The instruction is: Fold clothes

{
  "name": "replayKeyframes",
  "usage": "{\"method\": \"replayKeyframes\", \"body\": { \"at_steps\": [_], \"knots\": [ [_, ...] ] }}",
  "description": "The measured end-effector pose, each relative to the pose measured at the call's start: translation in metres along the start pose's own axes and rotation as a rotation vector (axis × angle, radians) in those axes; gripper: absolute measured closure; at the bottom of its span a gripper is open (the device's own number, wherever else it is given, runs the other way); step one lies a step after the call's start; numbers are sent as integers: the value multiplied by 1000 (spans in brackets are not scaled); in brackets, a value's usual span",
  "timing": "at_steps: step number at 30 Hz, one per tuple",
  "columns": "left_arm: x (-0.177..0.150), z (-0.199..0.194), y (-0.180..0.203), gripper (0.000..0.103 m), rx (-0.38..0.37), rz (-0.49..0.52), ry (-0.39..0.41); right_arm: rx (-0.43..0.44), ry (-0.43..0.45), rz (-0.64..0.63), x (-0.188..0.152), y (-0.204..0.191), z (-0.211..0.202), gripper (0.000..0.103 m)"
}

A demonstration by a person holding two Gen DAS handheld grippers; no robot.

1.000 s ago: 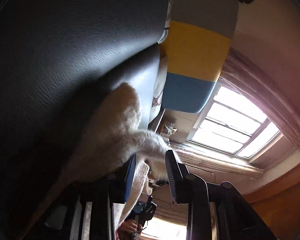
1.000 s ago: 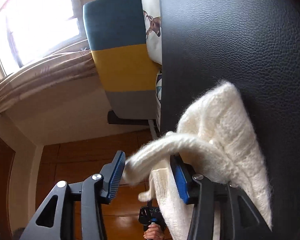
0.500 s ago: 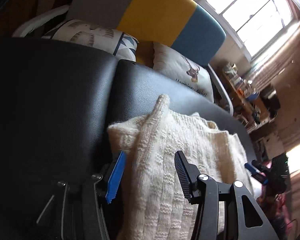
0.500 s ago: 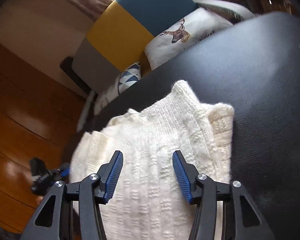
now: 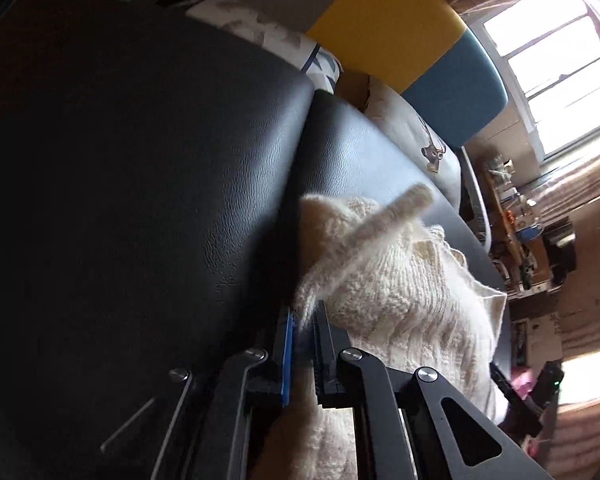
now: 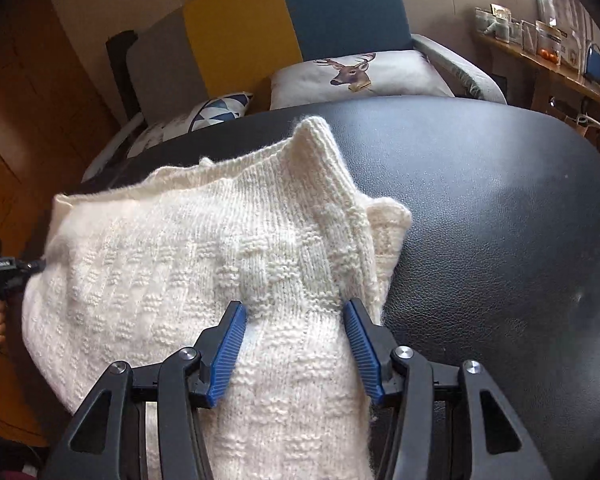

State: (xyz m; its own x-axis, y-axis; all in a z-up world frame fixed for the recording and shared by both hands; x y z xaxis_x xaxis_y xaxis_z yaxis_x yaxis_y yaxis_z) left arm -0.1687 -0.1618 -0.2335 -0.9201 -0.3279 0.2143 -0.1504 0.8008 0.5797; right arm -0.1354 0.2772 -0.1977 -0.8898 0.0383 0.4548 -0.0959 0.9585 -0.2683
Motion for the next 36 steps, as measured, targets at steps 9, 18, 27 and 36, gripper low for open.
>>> {"method": "replayKeyframes", "body": {
  "at_steps": [9, 18, 27, 36],
  "knots": [
    [2, -54, 46, 82, -2, 112, 221, 34, -33, 10, -11, 6, -7, 51],
    [-40, -7, 119, 79, 40, 461, 36, 24, -47, 149, -52, 38, -46, 40],
    [-14, 60, 161, 77, 169, 579, -78, -179, 63, -137, 31, -6, -37, 38],
    [-25, 84, 160, 97, 191, 660, -96, -161, -74, -179, 30, -10, 27, 38]
  ]
}}
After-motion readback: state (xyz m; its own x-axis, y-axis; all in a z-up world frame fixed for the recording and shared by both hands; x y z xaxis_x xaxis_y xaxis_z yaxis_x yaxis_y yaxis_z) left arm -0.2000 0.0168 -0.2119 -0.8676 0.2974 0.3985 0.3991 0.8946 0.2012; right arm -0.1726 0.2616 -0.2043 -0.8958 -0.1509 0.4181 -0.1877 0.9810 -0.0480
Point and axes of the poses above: each gripper's, at about its wrist camera, not at the fingertips, and z roughly the way its jaws point, y to its right, x to its top, the point moved 8 cm from there along z, roughly the way its jaws point, and after that the axes turned 7 degrees about -y, right-handed, at the moved point
